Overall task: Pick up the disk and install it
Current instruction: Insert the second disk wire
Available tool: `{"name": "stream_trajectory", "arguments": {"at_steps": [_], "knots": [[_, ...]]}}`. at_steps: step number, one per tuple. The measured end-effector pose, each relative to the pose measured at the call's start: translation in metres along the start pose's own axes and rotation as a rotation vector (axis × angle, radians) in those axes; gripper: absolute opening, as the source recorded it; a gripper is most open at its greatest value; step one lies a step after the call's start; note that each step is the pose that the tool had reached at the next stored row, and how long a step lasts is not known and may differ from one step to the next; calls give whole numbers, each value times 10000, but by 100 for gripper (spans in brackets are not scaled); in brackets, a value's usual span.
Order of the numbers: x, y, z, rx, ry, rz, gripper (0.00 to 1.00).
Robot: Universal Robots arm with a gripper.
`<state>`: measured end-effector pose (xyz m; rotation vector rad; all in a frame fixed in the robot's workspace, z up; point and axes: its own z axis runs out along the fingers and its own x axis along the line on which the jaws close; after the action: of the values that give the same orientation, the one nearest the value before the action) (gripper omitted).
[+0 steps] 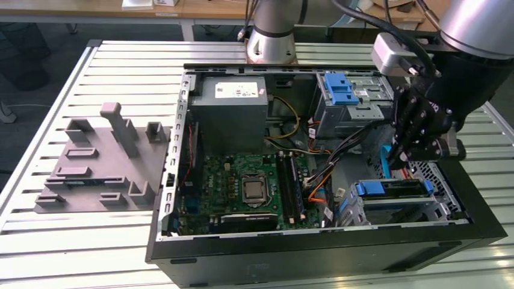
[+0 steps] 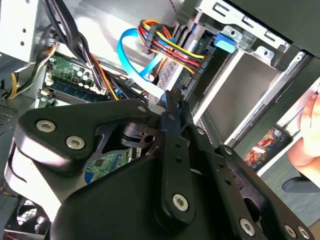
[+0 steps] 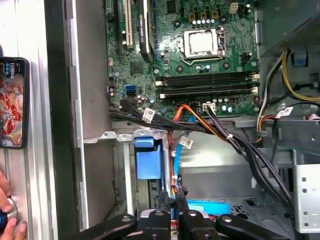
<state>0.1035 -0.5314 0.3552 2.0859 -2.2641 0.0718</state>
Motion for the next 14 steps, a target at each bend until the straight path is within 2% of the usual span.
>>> {"name": "stream_trajectory", "arguments": {"at_steps": [2, 6, 9, 14], "knots": [[39, -10, 19, -38, -19, -3, 16], [40, -17, 21, -38, -17, -3, 16], [34, -71, 28, -50, -18, -3, 16], [57, -80, 92, -52, -27, -4, 16]]}}
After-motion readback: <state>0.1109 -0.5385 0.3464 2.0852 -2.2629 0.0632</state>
